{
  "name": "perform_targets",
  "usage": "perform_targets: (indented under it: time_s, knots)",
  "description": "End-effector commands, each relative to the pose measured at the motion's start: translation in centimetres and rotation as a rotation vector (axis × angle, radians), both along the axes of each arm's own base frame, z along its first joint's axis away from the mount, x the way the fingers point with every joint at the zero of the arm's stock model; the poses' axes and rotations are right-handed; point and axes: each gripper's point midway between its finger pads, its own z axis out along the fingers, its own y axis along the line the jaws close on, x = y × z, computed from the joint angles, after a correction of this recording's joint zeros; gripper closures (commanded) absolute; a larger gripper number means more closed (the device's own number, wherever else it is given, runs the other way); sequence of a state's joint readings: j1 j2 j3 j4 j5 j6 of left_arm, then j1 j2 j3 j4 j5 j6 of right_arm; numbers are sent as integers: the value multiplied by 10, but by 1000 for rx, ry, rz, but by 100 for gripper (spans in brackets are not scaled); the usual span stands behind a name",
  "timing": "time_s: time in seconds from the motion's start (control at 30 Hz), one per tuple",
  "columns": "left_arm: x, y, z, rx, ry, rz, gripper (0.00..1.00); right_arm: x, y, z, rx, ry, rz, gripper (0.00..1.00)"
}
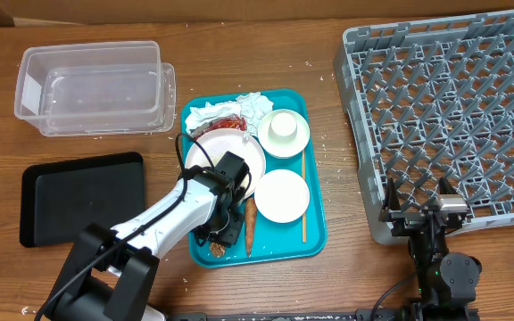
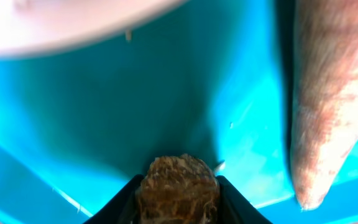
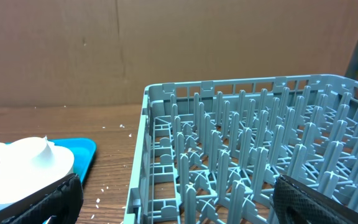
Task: Sort waste into correct bins and load items into the dishwasher
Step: 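Lower the left gripper and grasp the brown food piece, then carry the food piece left and drop it on the black tray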
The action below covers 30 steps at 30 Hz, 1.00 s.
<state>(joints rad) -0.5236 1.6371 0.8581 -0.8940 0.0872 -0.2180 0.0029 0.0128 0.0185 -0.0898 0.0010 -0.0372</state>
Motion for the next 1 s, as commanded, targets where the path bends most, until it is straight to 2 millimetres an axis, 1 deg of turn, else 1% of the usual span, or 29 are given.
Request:
perform_targets:
  time_s: [0.0,0.1,0.23,0.4,0.47,0.53,0.7,0.73,0.8,0.87,0.9,0.97]
  knots:
    - [11,-9,10,-24,-9,25,66,0,1,-1,5,-6,2,0]
    - [13,-10,14,-23,-9,29,69,0,1,-1,5,-6,2,0]
    - [16,-11,20,-21,-13,35,69,0,1,-1,4,-6,2,0]
    - [36,-10,39,-36,-41,77,70,0,1,-1,4,-6,2,0]
    - [47,-6,48,-43,-56,107,70,0,1,-1,5,-6,2,0]
    - [61,2,58,-44,-81,147,70,0,1,-1,5,-6,2,0]
    - [94,40,83,-4,-151,273,69,0,1,-1,4,-6,2,0]
    - [102,51,88,0,-168,311,70,0,1,-1,5,-6,2,0]
    - [122,86,100,5,-216,428,67,0,1,-1,5,-6,2,0]
    - [129,110,101,7,-235,509,66,0,1,-1,5,-6,2,0]
    - [131,124,101,11,-240,562,66,0,1,-1,4,-6,2,0]
    - [132,147,101,19,-245,630,66,0,1,-1,5,-6,2,0]
